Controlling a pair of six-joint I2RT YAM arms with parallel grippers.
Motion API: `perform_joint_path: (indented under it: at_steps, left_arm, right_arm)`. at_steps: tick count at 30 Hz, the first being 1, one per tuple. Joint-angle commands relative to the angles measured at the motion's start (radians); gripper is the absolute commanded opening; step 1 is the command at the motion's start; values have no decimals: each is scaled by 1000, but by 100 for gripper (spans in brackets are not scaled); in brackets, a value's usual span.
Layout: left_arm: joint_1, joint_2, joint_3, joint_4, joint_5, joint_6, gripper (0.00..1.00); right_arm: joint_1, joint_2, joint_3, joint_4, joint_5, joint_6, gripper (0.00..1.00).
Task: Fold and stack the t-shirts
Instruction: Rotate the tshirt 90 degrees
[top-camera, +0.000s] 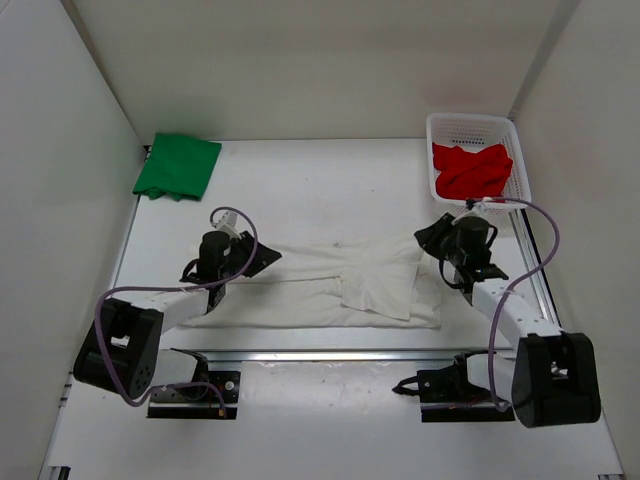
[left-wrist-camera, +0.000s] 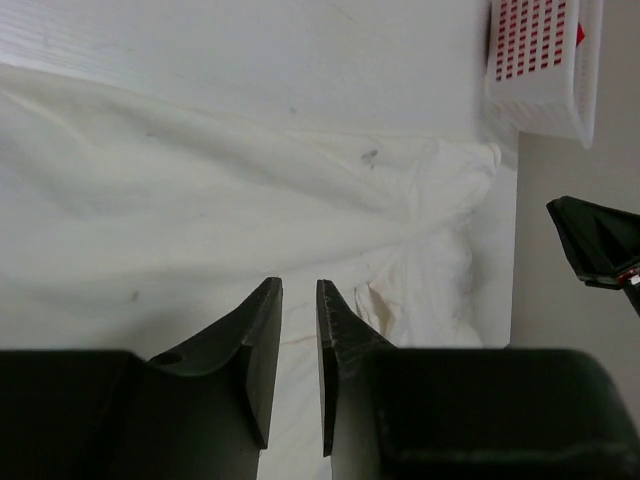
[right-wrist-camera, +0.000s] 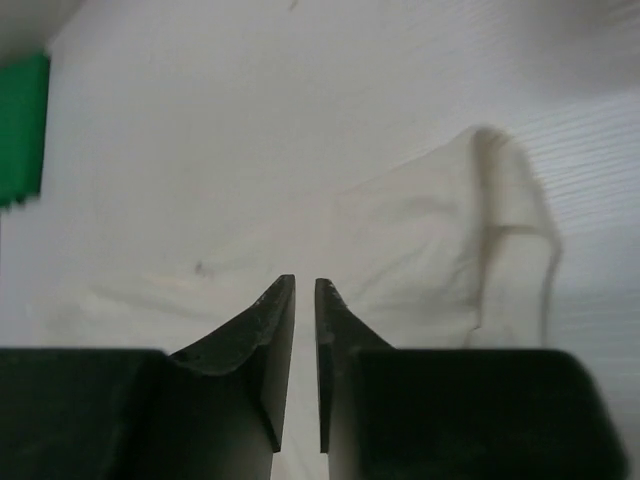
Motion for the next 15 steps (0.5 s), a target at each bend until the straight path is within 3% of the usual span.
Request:
perform_joint_path:
  at_steps: [1,4,11,15]
  left_arm:
    - [-79,-12,31,-59,-17,57,32]
    - [-142,13,30,-50,-4,70,31]
    - [-195,-5,-12,-28,38,76,31]
    - [-179,-71,7,-94,32,109,32]
  right_arm:
    - [150,-40,-29,-58,48,-1,11]
    - [337,7,3,-131,71,-61,0]
    - [324,199,80,-160,-12,-65,0]
    - [324,424,212,-170,-15,-98,0]
